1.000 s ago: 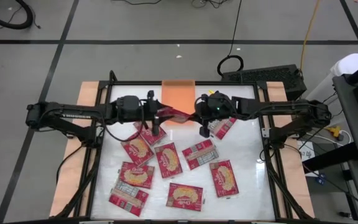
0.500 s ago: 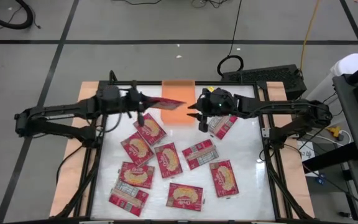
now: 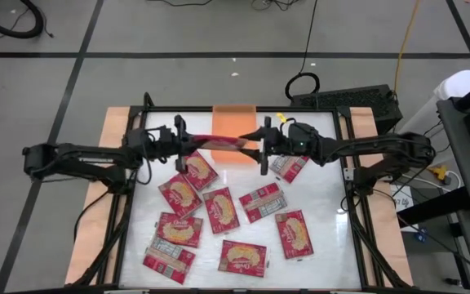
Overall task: Sort popcorn bags into baskets
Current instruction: Put the red popcorn bag into the orange bin
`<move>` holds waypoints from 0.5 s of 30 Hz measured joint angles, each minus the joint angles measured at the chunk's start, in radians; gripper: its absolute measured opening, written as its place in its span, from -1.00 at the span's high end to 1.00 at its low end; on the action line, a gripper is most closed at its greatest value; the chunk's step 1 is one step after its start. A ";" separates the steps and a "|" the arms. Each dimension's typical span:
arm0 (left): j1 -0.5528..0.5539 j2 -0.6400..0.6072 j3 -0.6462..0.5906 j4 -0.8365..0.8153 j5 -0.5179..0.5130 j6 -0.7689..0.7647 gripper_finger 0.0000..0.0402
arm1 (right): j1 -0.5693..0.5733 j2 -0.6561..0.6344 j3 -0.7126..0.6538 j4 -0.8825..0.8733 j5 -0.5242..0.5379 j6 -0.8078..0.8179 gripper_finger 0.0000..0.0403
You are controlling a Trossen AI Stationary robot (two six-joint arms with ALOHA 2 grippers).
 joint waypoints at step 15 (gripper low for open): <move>0.027 0.017 0.000 -0.010 -0.115 0.097 0.48 | -0.191 0.030 0.035 -0.039 -0.186 -0.003 0.87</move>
